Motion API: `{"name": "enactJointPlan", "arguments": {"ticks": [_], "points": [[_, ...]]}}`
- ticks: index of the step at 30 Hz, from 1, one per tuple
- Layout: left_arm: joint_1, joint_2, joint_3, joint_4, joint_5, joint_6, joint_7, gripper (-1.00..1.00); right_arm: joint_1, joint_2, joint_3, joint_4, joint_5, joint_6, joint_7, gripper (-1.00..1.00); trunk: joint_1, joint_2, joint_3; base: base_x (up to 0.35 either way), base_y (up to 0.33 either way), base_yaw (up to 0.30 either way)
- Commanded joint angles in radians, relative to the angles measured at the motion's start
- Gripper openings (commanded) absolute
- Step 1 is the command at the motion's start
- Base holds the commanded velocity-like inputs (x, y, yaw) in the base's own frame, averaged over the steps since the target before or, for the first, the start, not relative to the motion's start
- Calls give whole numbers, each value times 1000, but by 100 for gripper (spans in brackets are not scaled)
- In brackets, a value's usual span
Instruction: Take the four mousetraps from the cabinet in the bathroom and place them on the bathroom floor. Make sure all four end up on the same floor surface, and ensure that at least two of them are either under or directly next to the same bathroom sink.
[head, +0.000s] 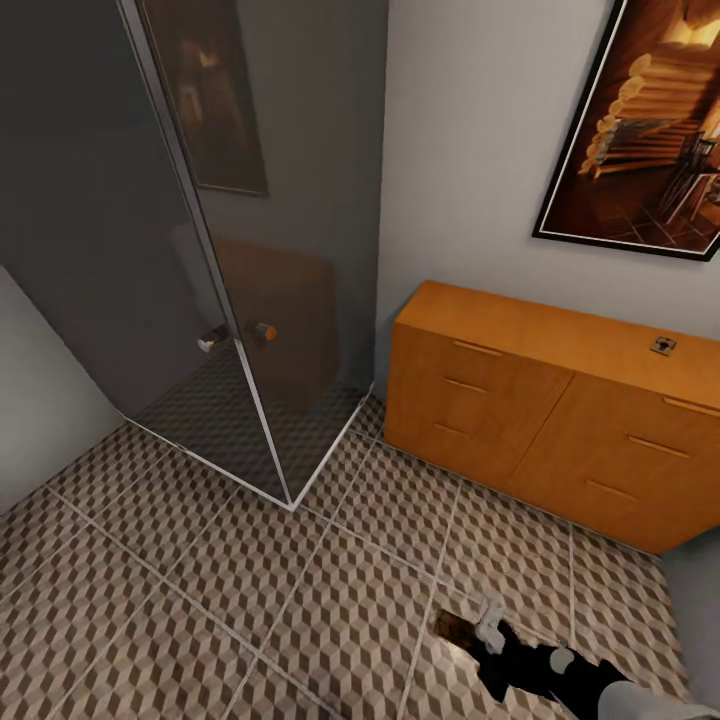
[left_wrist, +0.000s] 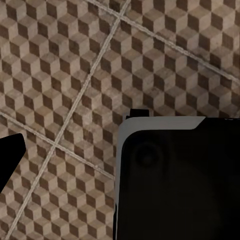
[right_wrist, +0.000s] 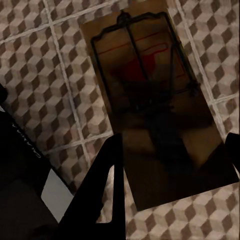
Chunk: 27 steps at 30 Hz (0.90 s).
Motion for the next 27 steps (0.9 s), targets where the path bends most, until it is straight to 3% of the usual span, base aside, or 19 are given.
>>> {"name": "enactJointPlan", "arguments": {"ticks": [1, 4, 5, 9, 14, 16, 19, 20, 21, 23, 25, 27], "points": [[-1, 0, -9, 4, 9, -7, 1, 100, 21, -2, -2, 0, -22, -16, -26, -100, 0, -1, -1, 0, 0, 0], [-1, 0, -9, 4, 9, -7, 1, 100, 91, -7, -2, 0, -111, -69, -70, -100, 0, -1, -1, 0, 0, 0], [-2, 0, -9, 3, 9, -7, 1, 100, 125, -12, -2, 1, -172, -97, -79, -100, 0, -1, -1, 0, 0, 0], [-1, 0, -9, 3, 9, -7, 1, 100, 198, -30, -1, 1, -353, -137, -127, -100, 0, -1, -1, 0, 0, 0], [-1, -1, -9, 3, 9, -7, 1, 100, 289, -29, 0, 2, -498, -171, -185, -100, 0, -1, -1, 0, 0, 0], [-1, -1, -9, 3, 9, -7, 1, 100, 316, -22, 0, 3, -516, -183, -206, -100, 0, -1, -1, 0, 0, 0], [-1, -1, -9, 2, 9, -7, 1, 100, 364, 19, 0, 3, -538, -191, -278, -100, 0, -1, -1, 0, 0, 0], [-1, -1, -8, 2, 10, -7, 1, 100, 376, 45, 0, 3, -549, -192, -336, -100, 0, -1, -1, 0, 0, 0], [-1, 0, -8, 1, 10, -7, 1, 100, 388, 79, 0, 3, -567, -193, -443, -100, 0, -1, -1, 0, 0, 0], [-1, 0, -8, 1, 10, -7, 2, 100, 396, 122, 0, 2, -583, -192, -605, -100, 0, -1, -1, 0, 0, 0], [-1, 0, -8, 1, 11, -7, 2, 100, 399, 157, 0, -1, -589, -191, -698, -100, 0, -1, -1, 0, 0, 0], [-1, 0, -8, 1, 11, -7, 2, 100, 400, 178, 0, -3, -593, -190, -741, -100, 0, -1, -1, 0, 0, 0]]}}
